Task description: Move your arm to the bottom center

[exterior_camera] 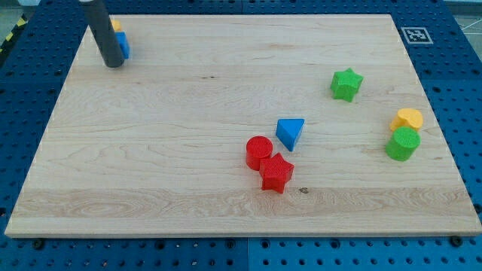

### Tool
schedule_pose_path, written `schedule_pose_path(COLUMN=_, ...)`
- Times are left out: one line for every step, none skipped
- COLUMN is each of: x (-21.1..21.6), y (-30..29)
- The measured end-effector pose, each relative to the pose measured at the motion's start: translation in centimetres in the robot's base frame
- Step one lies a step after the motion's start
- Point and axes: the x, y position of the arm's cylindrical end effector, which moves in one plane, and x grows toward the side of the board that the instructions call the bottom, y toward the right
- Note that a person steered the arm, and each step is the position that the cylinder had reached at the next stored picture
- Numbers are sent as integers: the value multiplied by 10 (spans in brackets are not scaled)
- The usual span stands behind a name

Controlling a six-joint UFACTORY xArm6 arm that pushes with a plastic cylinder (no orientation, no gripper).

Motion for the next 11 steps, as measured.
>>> schedule_pose_path(x=-11, y=0)
schedule_pose_path(x=15, y=6)
schedule_pose_path(x=18, y=8)
schedule_pose_path(x=18, y=8)
schedule_pose_path(x=18, y=8)
schedule_pose_path(x=55, y=16)
schedule_pose_path(x=146, y=37)
schedule_pose_path(x=149, y=42)
schedule_pose_path(x=193, y=114)
schedule_pose_path(x=194, y=119)
schedule_pose_path(x=245, y=146)
